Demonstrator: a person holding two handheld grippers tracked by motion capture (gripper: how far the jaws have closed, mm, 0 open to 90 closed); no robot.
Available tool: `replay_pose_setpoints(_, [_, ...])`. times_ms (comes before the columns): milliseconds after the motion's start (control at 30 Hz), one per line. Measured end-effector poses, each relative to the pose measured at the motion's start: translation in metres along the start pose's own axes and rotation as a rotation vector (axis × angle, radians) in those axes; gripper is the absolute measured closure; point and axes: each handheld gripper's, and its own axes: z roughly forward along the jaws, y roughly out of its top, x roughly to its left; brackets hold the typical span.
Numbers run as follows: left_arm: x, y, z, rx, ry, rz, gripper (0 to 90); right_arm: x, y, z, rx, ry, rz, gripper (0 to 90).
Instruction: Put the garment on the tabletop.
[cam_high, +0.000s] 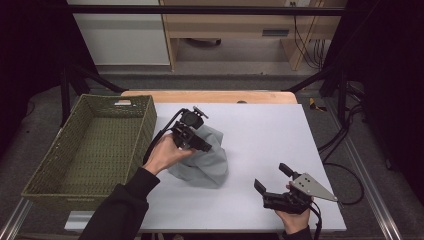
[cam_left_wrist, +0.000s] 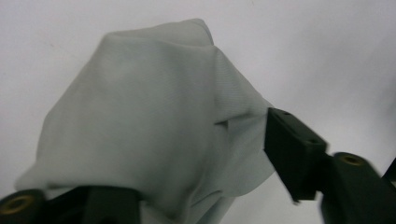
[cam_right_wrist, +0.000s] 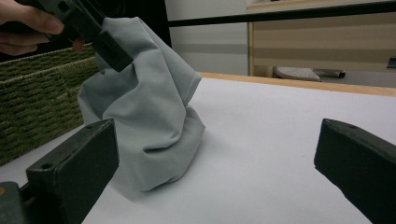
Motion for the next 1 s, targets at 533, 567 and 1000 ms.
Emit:
replay_pose_setpoints(533, [0.004,-0.001,-0.023,-0.081,0.087,-0.031,2.0,0.0,0.001,-0.001,-0.003,0.003,0.002,0.1])
replay_pose_setpoints(567, [0.004,-0.001,-0.023,-0.081,0.087,-0.031,1.9,0.0,0.001,-0.001,-0.003,0.003,0.002,0.1])
replay_pose_setpoints(1000, [-0.01,-0.021,-0.031,-0.19,0.076,-0.013,0.9,-0.001,0.002,0.0,-0.013,-0.007,-0.009,0.1])
